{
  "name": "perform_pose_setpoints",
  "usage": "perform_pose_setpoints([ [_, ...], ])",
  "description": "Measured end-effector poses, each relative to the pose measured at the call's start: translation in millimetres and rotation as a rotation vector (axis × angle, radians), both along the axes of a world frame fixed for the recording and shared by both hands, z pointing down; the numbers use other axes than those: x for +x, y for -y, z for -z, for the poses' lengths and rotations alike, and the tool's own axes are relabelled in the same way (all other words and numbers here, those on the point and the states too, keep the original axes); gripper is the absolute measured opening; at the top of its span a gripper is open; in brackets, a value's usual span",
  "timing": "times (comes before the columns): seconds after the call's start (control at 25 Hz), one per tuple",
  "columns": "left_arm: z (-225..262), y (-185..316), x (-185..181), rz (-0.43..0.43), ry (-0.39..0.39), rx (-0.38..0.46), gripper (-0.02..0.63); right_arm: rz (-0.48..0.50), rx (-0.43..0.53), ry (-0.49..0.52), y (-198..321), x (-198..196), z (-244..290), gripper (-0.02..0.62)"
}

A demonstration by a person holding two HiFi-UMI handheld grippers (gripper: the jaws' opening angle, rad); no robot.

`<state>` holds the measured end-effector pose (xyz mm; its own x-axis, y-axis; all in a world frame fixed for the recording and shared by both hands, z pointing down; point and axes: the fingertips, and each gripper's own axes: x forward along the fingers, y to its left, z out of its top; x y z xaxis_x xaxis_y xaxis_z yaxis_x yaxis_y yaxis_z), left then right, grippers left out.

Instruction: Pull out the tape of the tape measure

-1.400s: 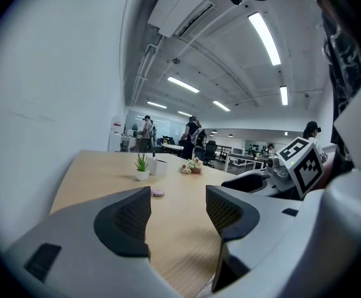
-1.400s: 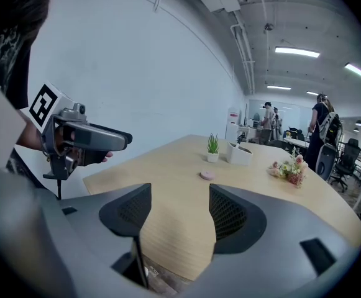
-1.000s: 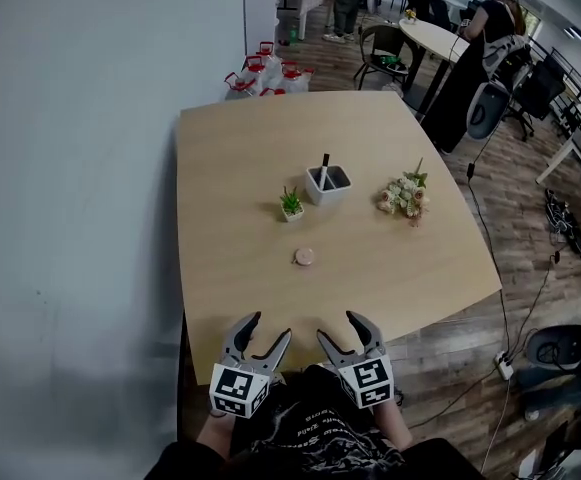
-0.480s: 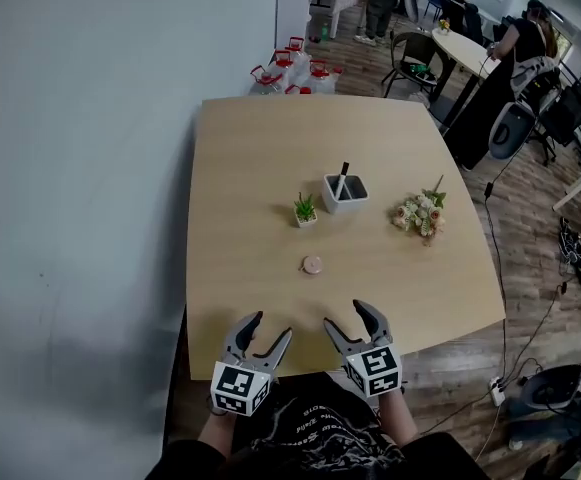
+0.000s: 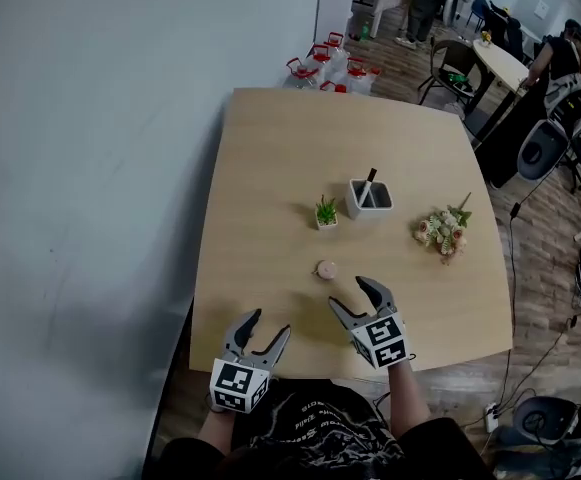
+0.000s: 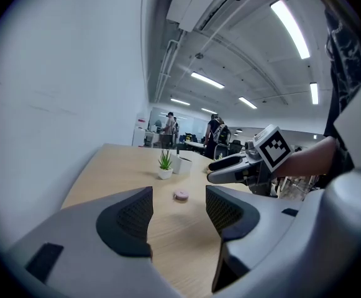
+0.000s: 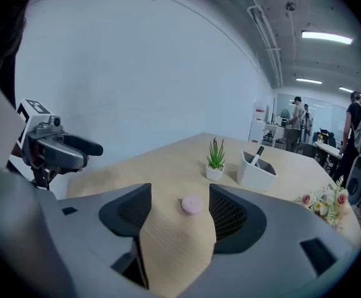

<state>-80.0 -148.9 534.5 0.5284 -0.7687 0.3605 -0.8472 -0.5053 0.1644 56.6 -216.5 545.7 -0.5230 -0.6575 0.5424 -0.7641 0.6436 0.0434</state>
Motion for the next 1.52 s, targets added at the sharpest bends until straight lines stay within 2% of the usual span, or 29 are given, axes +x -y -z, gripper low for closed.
perform_pose_setpoints([
  [0.44, -15.2, 11.0, -19.8, 0.111, 0.051, -0.060, 0.270, 0.185, -0.081, -0.120, 47.0, -15.1, -44.2, 0.307],
  [0.76, -23.7, 8.6, -38.1, 0.176, 0.088, -0.097, 0.270, 0.252, -0.171, -0.169, 61.9, -20.5, -87.9, 0.307],
  [1.0, -22.8, 8.6, -52.6, 0.239, 0.118, -0.103, 0.270, 0.273, -0.245, -0.203, 66.3, -23.6, -113.3, 0.304],
  [1.08, -20.3, 12.2, -55.8, 0.255, 0.119, -0.099, 0.270, 0.261, -0.272, -0.177, 64.6, -25.4, -117.7, 0.271],
  [1.36, -18.2, 12.5, -48.0, 0.238, 0.118, -0.091, 0.270, 0.209, -0.264, -0.143, 65.8, -23.6, -116.4, 0.261],
  [1.44, -20.6, 9.4, -45.7, 0.231, 0.122, -0.100, 0.270, 0.175, -0.268, -0.137, 68.8, -22.5, -115.5, 0.227],
  [1.52, -22.7, 6.2, -43.8, 0.226, 0.123, -0.106, 0.270, 0.154, -0.271, -0.136, 69.6, -22.1, -116.2, 0.225],
])
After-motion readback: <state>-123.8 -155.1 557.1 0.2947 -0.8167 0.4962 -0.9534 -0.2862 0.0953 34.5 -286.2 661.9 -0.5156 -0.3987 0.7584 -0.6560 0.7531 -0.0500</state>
